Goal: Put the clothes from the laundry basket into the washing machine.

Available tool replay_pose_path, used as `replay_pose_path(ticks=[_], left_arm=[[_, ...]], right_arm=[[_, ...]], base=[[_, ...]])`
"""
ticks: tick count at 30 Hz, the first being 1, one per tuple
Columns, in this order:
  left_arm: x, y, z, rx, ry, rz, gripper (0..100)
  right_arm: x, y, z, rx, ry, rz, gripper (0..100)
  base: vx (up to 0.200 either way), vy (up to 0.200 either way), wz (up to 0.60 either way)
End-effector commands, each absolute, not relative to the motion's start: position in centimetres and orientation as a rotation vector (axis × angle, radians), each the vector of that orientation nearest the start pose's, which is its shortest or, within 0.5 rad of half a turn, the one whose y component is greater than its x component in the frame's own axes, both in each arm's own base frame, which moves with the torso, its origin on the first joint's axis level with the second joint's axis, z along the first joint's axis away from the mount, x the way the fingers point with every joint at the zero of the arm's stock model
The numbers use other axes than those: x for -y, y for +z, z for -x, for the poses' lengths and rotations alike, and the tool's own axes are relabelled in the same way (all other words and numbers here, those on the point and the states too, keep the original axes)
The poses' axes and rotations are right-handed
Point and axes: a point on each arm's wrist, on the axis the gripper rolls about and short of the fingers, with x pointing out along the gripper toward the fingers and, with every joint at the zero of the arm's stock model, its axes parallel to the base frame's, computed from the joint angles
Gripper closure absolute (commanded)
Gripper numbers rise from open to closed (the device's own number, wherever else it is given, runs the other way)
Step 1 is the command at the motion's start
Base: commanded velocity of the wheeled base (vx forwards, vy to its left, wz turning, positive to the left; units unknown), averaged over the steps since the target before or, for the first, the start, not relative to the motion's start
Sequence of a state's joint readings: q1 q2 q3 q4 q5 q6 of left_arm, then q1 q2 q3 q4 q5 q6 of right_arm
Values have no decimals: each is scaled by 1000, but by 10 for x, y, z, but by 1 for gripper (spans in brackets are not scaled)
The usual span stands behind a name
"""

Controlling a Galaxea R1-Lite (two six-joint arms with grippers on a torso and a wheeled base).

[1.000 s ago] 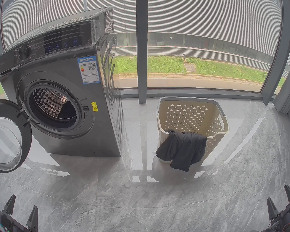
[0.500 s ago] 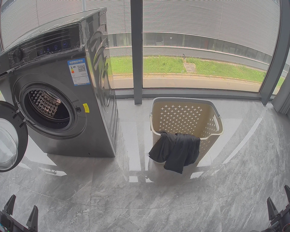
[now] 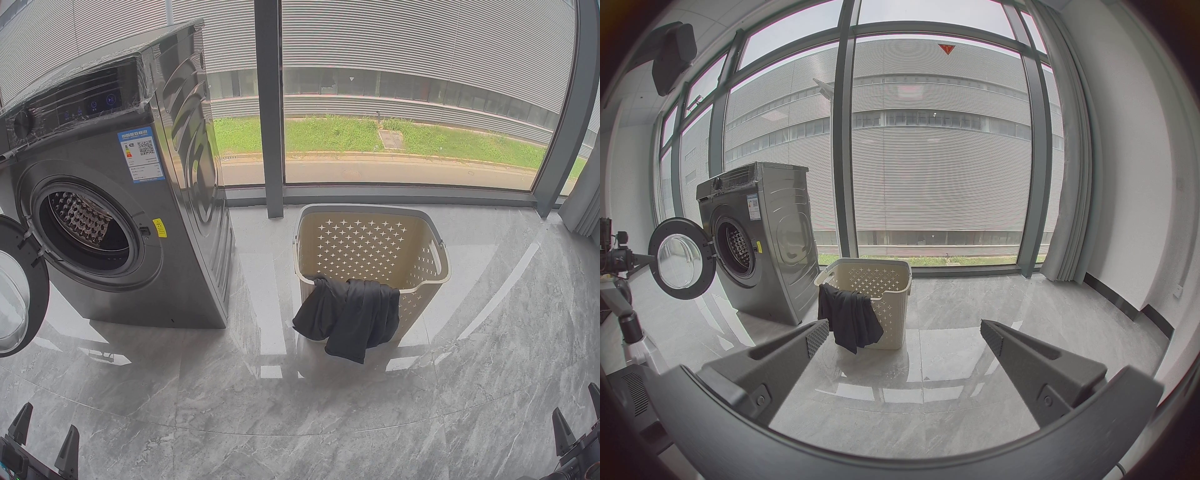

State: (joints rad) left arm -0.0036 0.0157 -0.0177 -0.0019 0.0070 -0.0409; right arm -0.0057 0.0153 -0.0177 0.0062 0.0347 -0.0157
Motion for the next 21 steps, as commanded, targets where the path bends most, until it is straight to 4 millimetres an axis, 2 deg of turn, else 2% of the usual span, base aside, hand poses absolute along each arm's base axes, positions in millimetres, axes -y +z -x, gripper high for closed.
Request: replay_pose_path(ticks=[1, 4, 16, 21], left_arm=[[0, 76, 23, 2, 5, 41, 0], [0, 76, 23, 3, 5, 41, 0], [0, 76, 23, 3, 5, 43, 0], [0, 76, 23, 3, 5, 40, 0]], right_arm=[[-1, 76, 22, -15, 29, 17, 0], [-1, 76, 22, -15, 29, 17, 0], [-1, 75, 22, -17, 29, 17, 0], [-1, 76, 22, -12, 29, 17, 0]], base=[[200, 0, 0], [200, 0, 0], [0, 0, 0], [200, 0, 0]])
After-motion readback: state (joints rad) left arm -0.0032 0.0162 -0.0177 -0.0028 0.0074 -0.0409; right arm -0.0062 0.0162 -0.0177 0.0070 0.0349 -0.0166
